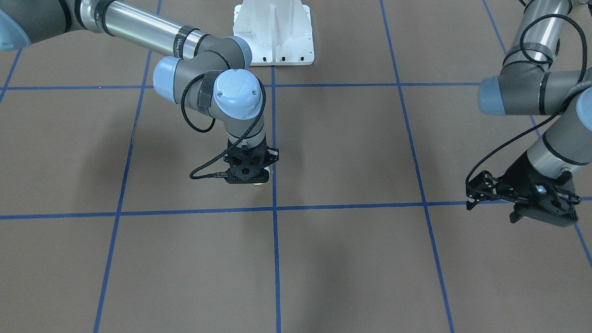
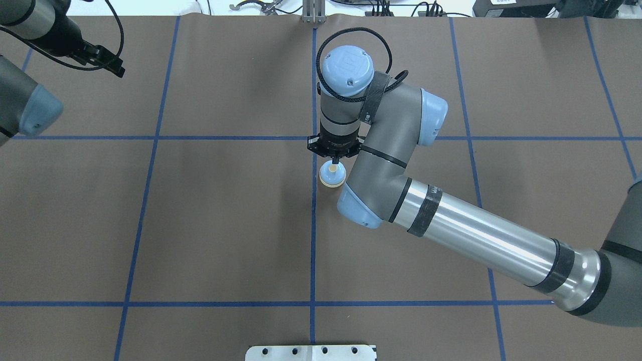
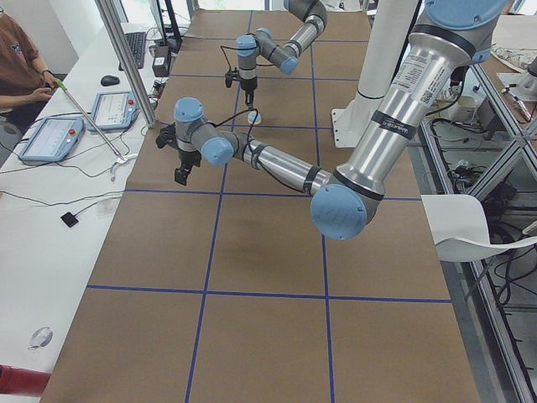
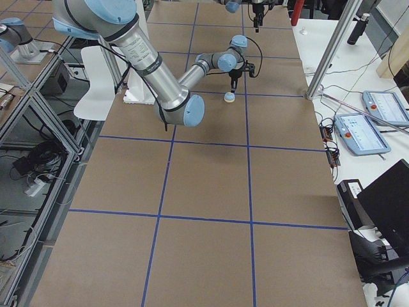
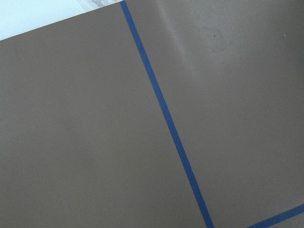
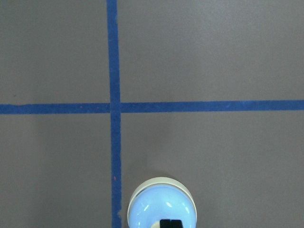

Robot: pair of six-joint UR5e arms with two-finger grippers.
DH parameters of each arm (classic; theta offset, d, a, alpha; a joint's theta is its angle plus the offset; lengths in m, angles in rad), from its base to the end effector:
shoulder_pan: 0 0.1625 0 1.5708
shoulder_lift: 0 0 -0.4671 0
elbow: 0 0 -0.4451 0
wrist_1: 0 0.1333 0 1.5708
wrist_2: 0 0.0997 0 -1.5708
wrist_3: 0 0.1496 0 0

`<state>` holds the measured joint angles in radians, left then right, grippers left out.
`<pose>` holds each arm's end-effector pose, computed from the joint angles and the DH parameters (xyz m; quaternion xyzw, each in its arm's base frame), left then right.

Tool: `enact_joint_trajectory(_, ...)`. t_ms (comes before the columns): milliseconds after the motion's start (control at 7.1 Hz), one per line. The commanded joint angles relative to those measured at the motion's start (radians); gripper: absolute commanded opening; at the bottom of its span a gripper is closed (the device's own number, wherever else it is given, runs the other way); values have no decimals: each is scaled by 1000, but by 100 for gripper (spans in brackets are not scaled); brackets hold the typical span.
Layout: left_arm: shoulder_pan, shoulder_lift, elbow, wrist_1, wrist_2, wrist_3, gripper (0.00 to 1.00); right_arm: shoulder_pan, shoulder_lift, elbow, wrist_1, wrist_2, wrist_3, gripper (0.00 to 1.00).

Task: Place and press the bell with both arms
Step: 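Press down on the bell's cream button with the right gripper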

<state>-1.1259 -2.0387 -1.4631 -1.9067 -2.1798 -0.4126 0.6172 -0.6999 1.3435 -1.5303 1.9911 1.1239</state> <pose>0.2936 -0.7268 0.4527 0.1788 0.3916 0.1167 0.8950 -0.6733 -0.5664 0.2391 -0.0029 -0.3824 0.0086 0.9240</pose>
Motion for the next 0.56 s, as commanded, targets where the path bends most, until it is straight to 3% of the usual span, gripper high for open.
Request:
enact_joint_trajectory(0,0,0,0,0,0,0,100,-8,-3,-18,13,0,1,0)
enact_joint_trajectory(423,-3,0,-3,0,0,-2,100,-14,-3,-18,15,0,2,0)
